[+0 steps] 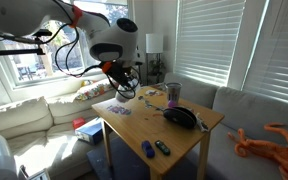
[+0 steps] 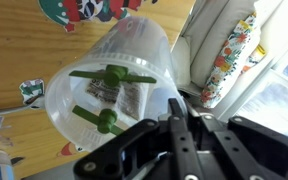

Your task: Empty the plastic cup then set one squishy drink upright on the table

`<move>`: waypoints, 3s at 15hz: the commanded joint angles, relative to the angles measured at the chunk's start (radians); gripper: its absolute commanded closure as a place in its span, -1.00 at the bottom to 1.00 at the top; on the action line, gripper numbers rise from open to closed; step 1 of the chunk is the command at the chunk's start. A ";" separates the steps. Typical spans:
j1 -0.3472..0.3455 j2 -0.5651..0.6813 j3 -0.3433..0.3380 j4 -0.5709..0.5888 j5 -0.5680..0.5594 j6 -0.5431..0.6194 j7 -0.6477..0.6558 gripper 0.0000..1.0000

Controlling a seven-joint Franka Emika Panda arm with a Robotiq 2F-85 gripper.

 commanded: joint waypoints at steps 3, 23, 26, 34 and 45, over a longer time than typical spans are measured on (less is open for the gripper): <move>-0.003 -0.011 -0.023 -0.019 0.180 -0.011 -0.070 0.97; -0.271 0.005 -0.109 -0.235 1.015 -0.518 -0.324 0.97; -0.287 0.036 -0.109 -0.257 1.123 -0.613 -0.323 0.97; -0.318 0.098 -0.090 -0.272 1.231 -0.760 -0.292 0.97; -0.318 0.094 -0.074 -0.255 1.227 -0.757 -0.265 0.97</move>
